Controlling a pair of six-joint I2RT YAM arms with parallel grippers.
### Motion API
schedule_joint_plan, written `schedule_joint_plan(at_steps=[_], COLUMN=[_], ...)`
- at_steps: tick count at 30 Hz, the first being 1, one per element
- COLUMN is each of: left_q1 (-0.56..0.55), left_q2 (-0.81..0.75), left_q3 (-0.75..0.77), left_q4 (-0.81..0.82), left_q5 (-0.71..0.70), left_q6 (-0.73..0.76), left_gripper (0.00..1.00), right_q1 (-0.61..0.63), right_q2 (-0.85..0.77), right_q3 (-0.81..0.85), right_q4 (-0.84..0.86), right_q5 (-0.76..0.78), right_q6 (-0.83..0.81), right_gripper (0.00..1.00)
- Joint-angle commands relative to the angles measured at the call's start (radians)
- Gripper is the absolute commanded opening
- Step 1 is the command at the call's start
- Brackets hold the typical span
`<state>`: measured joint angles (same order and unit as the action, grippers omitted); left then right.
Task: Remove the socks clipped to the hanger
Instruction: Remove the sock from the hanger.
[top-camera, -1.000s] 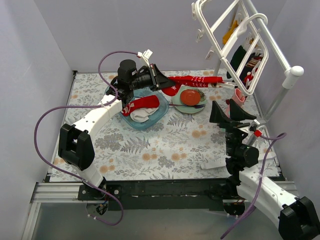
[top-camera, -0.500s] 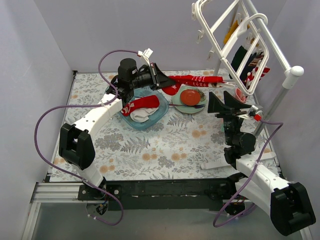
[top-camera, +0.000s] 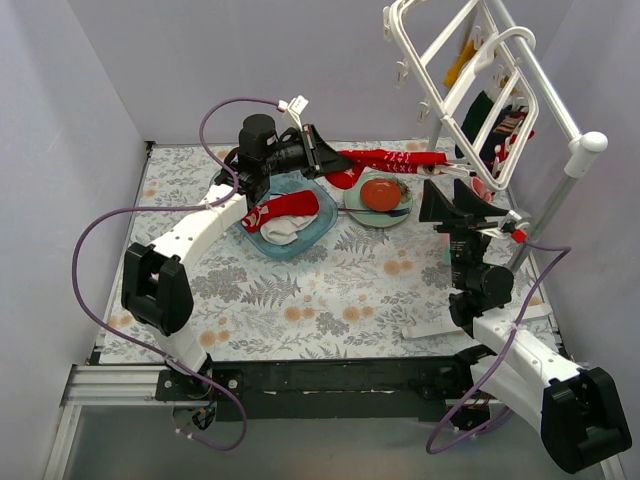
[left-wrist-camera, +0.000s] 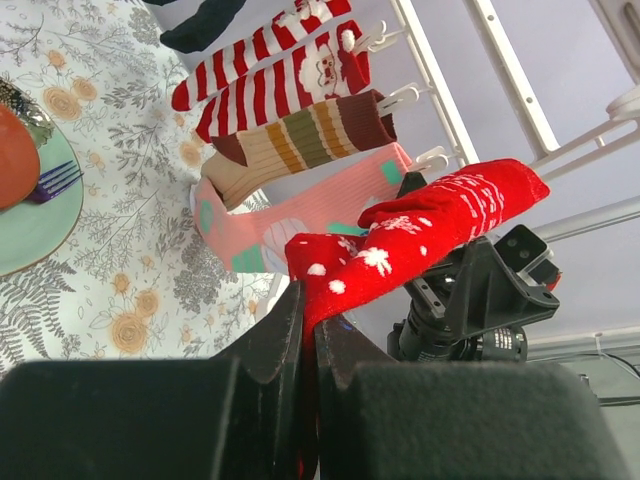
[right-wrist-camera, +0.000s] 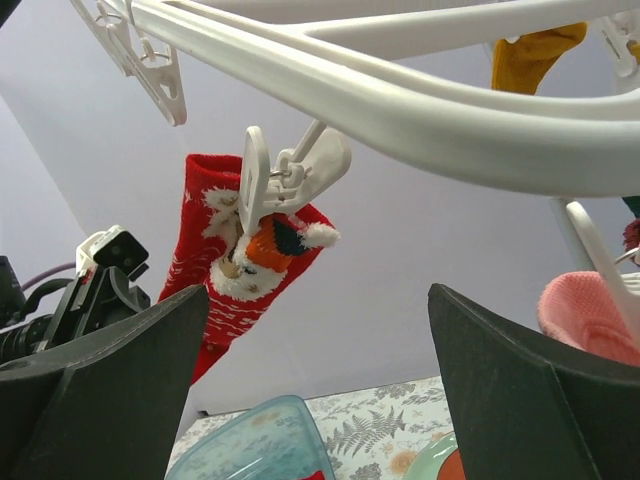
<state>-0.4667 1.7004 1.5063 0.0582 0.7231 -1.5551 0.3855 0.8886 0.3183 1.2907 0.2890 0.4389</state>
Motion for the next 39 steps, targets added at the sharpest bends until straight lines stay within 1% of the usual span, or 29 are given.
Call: schedule_joint_plan(at_steps=[1, 26, 39], left_q1=[0.016, 0.017, 0.017], left_q2=[0.002, 0.013, 0.015], left_q3=[0.041, 0.057, 0.061], left_q4=[-0.015, -0.029, -0.026], left_q5=[0.004, 0.002, 0.004], left_q6=[0.013, 0.017, 0.009], left_gripper=[0.00, 0.00, 0.00], right_q1=[-0.007, -0.011, -0.011], right_q2=[-0.013, -0.010, -0.017], right_q3=[0.057, 0.146, 0.191], right_q4=[0.369, 0.352, 0.291], right_q5=[0.030, 0.110, 0.131], right_q6=[-0.026, -0.089, -0.117], right_gripper=[0.99, 0.99, 0.98])
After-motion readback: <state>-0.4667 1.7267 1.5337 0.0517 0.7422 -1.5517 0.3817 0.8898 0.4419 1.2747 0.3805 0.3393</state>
